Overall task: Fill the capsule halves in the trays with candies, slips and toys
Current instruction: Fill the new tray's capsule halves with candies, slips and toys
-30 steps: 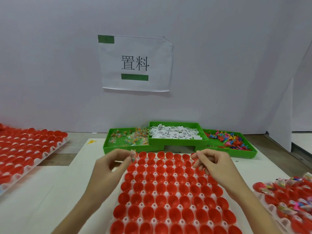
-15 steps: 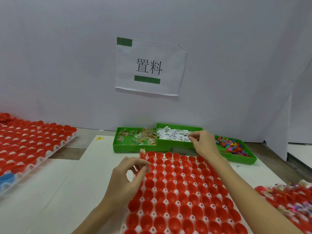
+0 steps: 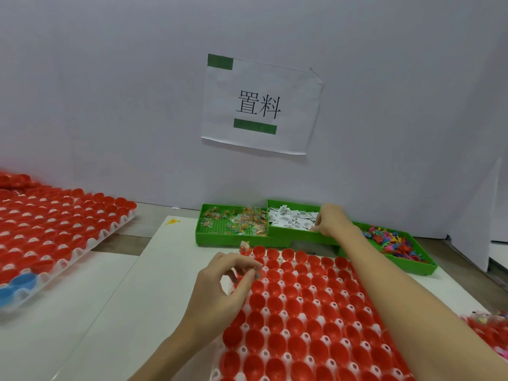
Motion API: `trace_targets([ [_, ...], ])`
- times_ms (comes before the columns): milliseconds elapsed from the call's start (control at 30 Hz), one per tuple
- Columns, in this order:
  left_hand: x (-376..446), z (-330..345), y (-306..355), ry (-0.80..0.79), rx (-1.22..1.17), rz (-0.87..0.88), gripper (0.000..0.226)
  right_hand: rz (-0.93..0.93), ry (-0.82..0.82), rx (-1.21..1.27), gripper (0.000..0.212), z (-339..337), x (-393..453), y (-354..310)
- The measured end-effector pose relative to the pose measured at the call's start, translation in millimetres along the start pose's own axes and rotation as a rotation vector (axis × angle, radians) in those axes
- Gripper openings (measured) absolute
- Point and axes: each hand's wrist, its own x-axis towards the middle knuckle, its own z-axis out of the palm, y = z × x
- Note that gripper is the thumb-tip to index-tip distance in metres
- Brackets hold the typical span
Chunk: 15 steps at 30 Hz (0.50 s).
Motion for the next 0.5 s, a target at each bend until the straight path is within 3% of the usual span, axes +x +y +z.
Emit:
trace_targets([
  [67, -0.2, -0.5, -1.4, -0.002, 0.0, -0.004, 0.032, -0.036, 0.038, -0.017, 0.01, 0.9, -0.9, -1.0],
  [133, -0.1, -0.7, -2.0, -0.003, 0.003, -0.01, 0.033, -0.042, 0.085, -0.026, 0.032, 3.4, -2.7, -1.2],
  [200, 0.1, -0.6, -2.1, -0.002, 0.009, -0.015, 0.032, -0.057, 0.111, -0.009, 0.041, 3.5, -5.4, 0.6],
  [333, 0.2, -0.8, -1.8, -0.004, 0.023, -0.013, 0.031, -0.052, 0.12, 0.106, 0.019, 3.6, -8.3, 10.2],
  [500, -0.2, -0.1, -1.8, -0.007, 0.033, -0.034, 0.03, -0.093, 0.15, 0.253, 0.02, 10.0, -8.7, 21.8],
])
